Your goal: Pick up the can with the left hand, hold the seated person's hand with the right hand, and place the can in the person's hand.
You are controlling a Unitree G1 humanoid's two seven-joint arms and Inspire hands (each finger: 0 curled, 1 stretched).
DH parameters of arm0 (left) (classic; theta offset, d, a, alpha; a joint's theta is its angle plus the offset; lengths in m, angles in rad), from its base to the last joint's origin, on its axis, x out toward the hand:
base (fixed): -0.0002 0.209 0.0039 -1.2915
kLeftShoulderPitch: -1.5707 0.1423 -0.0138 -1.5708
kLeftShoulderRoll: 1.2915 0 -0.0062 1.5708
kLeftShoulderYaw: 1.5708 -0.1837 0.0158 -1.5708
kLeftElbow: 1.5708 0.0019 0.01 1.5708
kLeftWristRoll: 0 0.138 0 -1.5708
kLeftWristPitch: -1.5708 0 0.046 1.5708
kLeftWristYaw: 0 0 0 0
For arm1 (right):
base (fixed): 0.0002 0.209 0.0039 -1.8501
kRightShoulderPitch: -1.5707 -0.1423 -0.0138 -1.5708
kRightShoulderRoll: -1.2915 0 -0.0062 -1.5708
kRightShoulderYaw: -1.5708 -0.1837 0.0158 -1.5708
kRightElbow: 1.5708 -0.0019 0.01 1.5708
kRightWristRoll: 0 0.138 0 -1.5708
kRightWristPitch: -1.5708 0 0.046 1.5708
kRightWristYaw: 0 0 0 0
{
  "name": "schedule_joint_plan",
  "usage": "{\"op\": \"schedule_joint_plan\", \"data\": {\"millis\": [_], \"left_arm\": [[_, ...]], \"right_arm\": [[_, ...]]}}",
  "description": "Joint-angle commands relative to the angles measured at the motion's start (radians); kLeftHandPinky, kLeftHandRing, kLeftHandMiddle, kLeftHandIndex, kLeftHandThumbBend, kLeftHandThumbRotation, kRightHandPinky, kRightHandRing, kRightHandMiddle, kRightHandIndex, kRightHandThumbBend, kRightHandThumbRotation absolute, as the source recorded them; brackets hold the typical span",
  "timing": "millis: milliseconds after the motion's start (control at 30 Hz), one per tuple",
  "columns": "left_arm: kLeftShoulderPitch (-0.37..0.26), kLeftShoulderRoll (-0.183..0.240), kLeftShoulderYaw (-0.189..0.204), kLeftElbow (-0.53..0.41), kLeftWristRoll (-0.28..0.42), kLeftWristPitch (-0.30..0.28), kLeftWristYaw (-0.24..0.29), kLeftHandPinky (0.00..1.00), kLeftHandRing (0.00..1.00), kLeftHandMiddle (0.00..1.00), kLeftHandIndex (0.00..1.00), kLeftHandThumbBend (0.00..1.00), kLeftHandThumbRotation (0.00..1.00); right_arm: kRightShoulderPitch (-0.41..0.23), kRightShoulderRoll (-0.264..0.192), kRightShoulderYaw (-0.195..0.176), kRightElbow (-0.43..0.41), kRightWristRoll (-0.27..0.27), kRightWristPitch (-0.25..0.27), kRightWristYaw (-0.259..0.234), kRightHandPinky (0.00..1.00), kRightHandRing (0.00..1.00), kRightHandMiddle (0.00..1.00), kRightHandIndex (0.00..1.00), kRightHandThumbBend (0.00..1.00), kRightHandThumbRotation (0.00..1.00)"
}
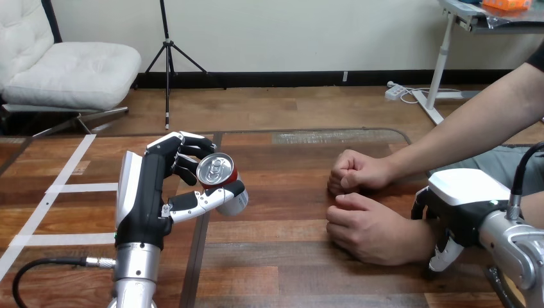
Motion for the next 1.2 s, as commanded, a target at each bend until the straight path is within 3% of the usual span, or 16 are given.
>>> {"op": "schedule_joint_plan", "data": {"millis": [0, 200, 467, 700, 1167], "left_arm": [[-0.052, 0.018, 0.015, -0.066, -0.007, -0.012, 0.001, 0.36, 0.41, 0.48, 0.52, 0.68, 0.00], [-0.052, 0.019, 0.016, -0.065, -0.008, -0.014, -0.001, 0.36, 0.41, 0.48, 0.52, 0.68, 0.00], [-0.049, 0.019, 0.017, -0.070, -0.011, -0.012, -0.005, 0.35, 0.41, 0.48, 0.52, 0.68, 0.00], [-0.048, 0.022, 0.018, -0.072, -0.007, -0.010, -0.006, 0.35, 0.41, 0.48, 0.52, 0.68, 0.00], [-0.046, 0.021, 0.020, -0.076, -0.009, -0.010, -0.006, 0.35, 0.41, 0.48, 0.52, 0.68, 0.00]], "right_arm": [[-0.085, -0.011, 0.013, 0.030, -0.002, -0.010, -0.042, 0.48, 0.58, 0.63, 0.64, 0.82, 0.00], [-0.092, -0.006, 0.021, 0.056, 0.001, -0.010, -0.056, 0.41, 0.51, 0.56, 0.59, 0.82, 0.00], [-0.099, -0.006, 0.029, 0.089, 0.013, -0.030, -0.086, 0.38, 0.50, 0.56, 0.61, 0.82, 0.00], [-0.121, -0.006, 0.053, 0.121, 0.000, -0.017, -0.066, 0.35, 0.48, 0.55, 0.64, 0.78, 0.00], [-0.130, -0.003, 0.064, 0.163, 0.015, -0.025, -0.101, 0.30, 0.42, 0.51, 0.59, 0.80, 0.00]]}}
